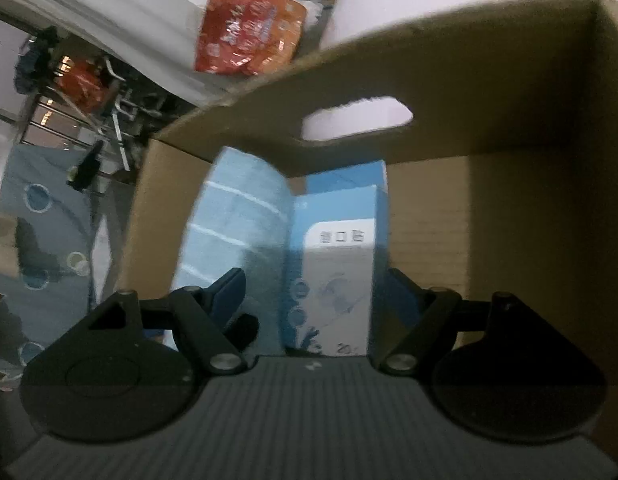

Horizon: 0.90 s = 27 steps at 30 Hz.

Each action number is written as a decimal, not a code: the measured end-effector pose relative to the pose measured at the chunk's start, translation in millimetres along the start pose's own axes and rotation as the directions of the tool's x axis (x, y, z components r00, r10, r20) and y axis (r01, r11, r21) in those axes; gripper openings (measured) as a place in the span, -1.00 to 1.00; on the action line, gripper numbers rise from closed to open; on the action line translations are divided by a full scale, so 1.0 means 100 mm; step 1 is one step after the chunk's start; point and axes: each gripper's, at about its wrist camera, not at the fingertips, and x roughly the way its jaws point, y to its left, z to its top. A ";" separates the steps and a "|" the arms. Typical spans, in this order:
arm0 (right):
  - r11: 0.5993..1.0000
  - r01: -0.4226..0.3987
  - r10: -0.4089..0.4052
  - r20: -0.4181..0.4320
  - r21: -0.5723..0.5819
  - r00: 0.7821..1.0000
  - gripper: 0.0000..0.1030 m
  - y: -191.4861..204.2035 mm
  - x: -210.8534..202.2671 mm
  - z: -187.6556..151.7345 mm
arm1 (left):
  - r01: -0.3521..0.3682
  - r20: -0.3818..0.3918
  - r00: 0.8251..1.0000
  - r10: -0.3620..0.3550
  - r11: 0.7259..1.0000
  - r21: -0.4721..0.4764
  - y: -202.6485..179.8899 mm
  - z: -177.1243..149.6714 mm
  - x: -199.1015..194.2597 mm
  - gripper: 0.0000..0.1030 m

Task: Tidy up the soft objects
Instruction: 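Carry towel and bandage box into the cardboard box and open both grippers, then move the left tool back to the pink-and-white plush toy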

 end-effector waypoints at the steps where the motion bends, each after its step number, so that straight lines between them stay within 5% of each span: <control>1: 1.000 -0.010 0.010 0.007 -0.002 1.000 0.48 0.02 -0.06 -0.01 | -0.002 0.000 1.000 0.002 1.000 -0.006 0.02 0.00 -0.04 0.40; 14: 0.969 -0.203 0.220 0.117 -0.142 0.968 0.51 0.04 -1.60 -0.40 | 0.092 0.136 0.988 -0.075 0.988 -0.124 0.13 -0.17 -1.24 0.58; 21: 0.933 -0.258 0.307 0.184 -0.250 0.934 0.57 -0.49 -2.83 -1.15 | 0.217 0.241 0.952 -0.192 0.973 -0.084 -0.32 -0.55 -2.02 0.76; 27: 0.951 -0.176 0.255 0.320 -0.255 0.912 0.63 -1.35 -3.77 -1.96 | 0.361 0.272 0.897 -0.347 0.932 0.000 -1.02 -0.91 -2.29 0.85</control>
